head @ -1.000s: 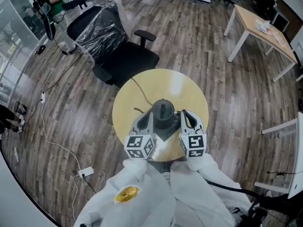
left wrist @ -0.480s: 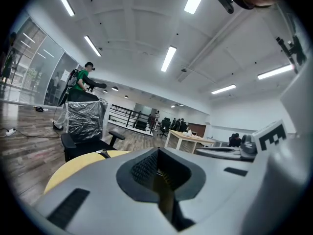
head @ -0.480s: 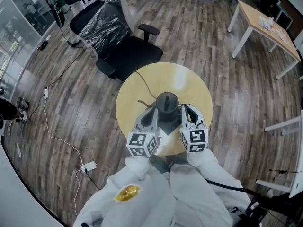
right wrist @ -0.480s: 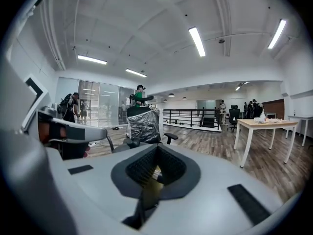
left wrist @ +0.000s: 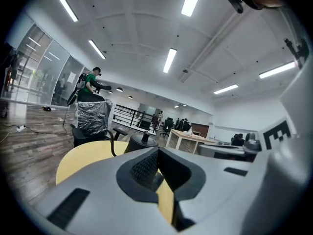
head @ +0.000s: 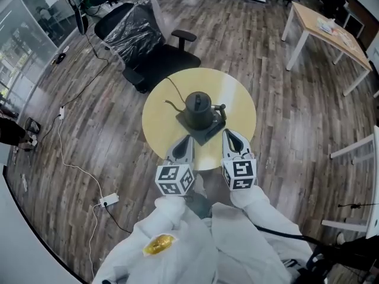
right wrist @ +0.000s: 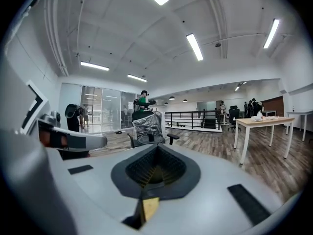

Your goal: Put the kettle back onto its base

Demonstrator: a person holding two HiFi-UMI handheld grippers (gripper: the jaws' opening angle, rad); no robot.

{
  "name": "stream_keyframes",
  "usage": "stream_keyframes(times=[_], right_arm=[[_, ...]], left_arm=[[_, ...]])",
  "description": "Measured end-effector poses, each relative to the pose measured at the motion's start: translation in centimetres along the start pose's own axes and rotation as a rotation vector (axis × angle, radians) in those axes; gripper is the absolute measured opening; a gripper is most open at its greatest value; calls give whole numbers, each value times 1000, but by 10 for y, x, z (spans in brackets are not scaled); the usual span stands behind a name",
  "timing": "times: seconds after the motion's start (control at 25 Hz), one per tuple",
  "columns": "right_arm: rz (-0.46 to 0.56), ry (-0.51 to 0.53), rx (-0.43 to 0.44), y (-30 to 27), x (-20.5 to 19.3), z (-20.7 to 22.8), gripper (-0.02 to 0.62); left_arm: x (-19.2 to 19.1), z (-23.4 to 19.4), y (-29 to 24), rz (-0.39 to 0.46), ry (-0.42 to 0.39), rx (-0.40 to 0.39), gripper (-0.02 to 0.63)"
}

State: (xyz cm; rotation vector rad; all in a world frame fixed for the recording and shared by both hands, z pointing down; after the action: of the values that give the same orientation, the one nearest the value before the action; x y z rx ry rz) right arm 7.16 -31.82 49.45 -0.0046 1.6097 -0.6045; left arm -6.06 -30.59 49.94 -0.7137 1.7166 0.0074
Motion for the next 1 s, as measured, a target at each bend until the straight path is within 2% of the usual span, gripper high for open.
stream_keyframes(times=[0.28, 0.64, 1.0], right_arm=[[-20, -3, 33, 50, -19, -22, 11], [32, 33, 37, 71, -7, -53, 11], [27, 27, -8, 71, -12, -54, 11]], left_arm=[[-22, 42, 48, -12, -18, -7, 0], [-22, 33, 72, -20, -27, 18, 0], [-22, 38, 73, 2, -24, -39, 0]])
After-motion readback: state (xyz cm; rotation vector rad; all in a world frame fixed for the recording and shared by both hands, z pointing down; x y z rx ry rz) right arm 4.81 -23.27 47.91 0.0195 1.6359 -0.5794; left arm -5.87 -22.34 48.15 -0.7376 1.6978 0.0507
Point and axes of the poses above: the fingertips, and each gripper's own axes: y backward along the fingers, z to its right, x out of its top, the point moved 2 cm from there along y, backward along the fingers, and after that the axes turned 12 degrees about -z, right-handed, at the moved point
